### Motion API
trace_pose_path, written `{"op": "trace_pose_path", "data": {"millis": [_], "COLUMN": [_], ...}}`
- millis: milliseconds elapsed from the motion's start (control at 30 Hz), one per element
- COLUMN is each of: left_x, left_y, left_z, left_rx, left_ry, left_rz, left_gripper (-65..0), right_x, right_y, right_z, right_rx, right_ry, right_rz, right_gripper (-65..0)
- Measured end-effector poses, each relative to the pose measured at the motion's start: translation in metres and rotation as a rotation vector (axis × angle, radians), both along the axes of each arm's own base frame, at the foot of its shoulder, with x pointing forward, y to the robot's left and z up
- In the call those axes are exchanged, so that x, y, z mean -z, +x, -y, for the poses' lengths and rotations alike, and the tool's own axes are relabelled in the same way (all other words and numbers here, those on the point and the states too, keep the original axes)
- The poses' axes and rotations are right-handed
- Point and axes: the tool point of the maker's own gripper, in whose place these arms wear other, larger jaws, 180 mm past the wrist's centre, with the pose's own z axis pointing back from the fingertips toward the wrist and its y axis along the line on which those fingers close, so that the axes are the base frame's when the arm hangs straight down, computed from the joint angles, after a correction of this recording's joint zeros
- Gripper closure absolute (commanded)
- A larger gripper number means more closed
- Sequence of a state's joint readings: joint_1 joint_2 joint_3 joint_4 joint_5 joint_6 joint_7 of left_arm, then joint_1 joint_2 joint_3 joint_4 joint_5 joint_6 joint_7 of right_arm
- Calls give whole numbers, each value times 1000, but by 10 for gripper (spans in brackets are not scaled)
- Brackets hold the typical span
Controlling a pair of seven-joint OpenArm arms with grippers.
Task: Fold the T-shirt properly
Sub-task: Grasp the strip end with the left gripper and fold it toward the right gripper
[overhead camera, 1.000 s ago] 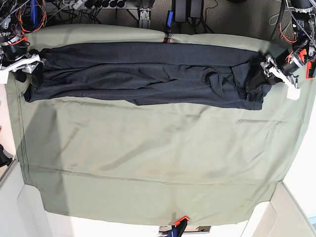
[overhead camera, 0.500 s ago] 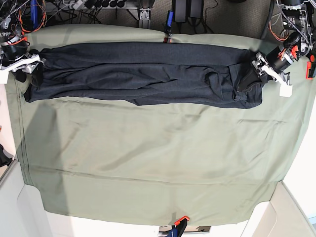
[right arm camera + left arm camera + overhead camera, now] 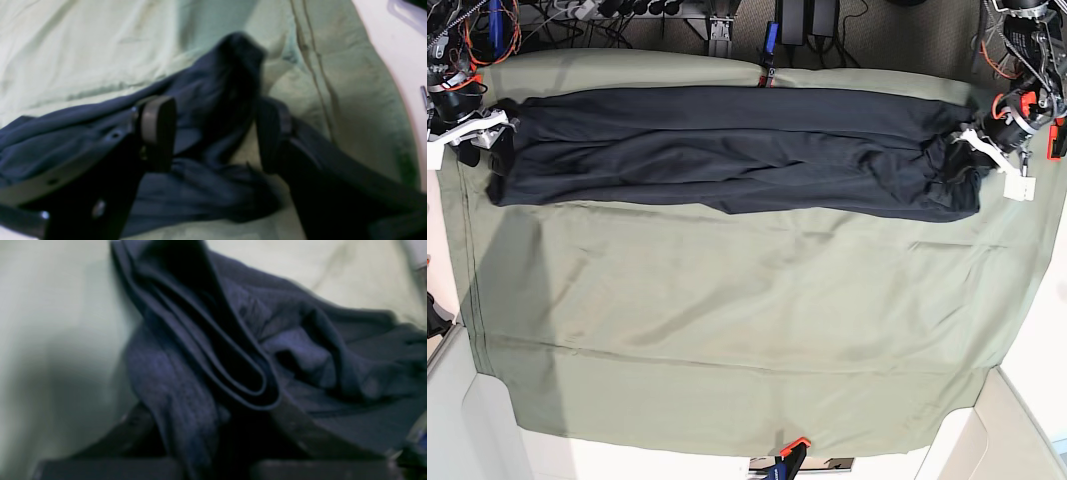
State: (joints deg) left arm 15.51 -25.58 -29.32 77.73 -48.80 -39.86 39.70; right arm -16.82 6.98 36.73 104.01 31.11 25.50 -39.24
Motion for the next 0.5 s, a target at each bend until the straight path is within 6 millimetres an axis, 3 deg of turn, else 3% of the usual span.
{"op": "trace_pose_path", "data": {"millis": [267,400,500], "left_x": [-4,-24,-39], "left_y": [13,36,40], "left_z": [-30,-45,-53], "left_rx": [32,46,66], "left_ry": [273,351,404], "left_rz": [49,86,99], "left_gripper": [0,0,0], "right_x": [-1,-1,-1], "right_y": [0,1,1], "right_z": [0,0,0], "right_rx": [1,1,1], "right_ry": [0,2,1], "right_rz": [4,5,5], "right_gripper": [-373,-373,-373]}}
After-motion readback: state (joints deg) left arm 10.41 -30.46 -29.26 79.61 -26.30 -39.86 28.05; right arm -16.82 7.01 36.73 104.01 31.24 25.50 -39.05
